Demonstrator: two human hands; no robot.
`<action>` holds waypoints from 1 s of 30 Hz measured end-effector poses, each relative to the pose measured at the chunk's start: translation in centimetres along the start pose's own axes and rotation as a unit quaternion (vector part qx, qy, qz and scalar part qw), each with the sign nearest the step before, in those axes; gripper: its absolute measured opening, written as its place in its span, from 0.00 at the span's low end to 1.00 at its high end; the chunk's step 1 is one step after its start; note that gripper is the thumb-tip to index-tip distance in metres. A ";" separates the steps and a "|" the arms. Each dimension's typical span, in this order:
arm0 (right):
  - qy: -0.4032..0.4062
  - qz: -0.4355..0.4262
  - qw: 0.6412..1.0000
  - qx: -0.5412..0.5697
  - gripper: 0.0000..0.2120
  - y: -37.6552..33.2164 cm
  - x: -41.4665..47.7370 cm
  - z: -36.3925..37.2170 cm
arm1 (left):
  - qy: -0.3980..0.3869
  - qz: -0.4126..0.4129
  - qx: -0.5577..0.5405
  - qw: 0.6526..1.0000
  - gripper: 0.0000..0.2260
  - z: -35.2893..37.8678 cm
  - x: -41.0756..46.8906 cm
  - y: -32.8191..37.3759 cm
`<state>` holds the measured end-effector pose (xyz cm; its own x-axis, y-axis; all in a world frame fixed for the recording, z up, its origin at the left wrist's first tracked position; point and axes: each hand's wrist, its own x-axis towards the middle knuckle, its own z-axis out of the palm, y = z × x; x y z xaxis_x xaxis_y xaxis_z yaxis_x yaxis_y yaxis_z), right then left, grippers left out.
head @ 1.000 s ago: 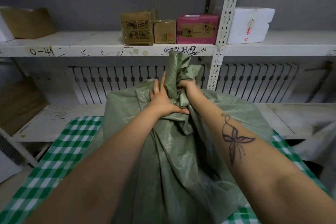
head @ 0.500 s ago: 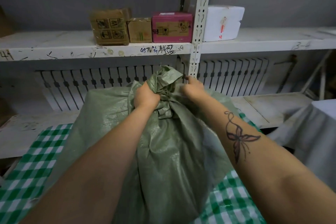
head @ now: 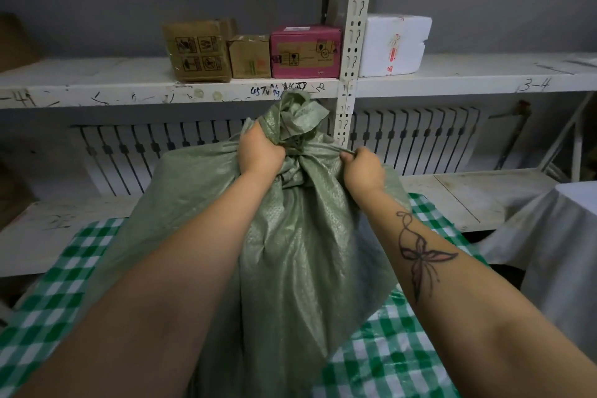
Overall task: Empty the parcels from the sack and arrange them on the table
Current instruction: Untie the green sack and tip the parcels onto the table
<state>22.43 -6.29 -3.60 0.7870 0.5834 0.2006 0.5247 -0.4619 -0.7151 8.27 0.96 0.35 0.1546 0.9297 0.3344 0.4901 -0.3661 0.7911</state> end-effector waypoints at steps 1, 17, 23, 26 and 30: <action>0.017 0.000 1.000 0.017 0.16 -0.5 -0.1 -0.3 | 0.010 0.009 -0.009 1.000 0.12 -0.4 0.1 0.7; 0.215 -0.130 0.952 0.173 0.10 -10.4 -0.8 -8.9 | 0.105 0.112 -0.075 0.985 0.18 -5.5 1.0 9.4; 0.168 -0.217 0.945 0.179 0.07 -11.3 -1.5 -8.1 | -0.077 0.127 -0.071 0.986 0.43 -4.7 2.1 7.3; 0.133 -0.234 0.945 0.183 0.07 -10.2 -1.6 -6.7 | -0.225 0.111 -0.119 0.961 0.66 -4.4 2.2 5.7; 0.075 -0.253 0.950 0.167 0.09 -10.0 -1.8 -5.8 | -0.236 0.127 -0.059 0.962 0.67 -3.4 1.8 4.4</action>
<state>17.67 -6.61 7.08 0.5120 0.5610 0.6505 0.7359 0.1041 -0.6690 7.76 0.90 6.14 0.6412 0.7157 0.2770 0.2884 -0.5592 0.7772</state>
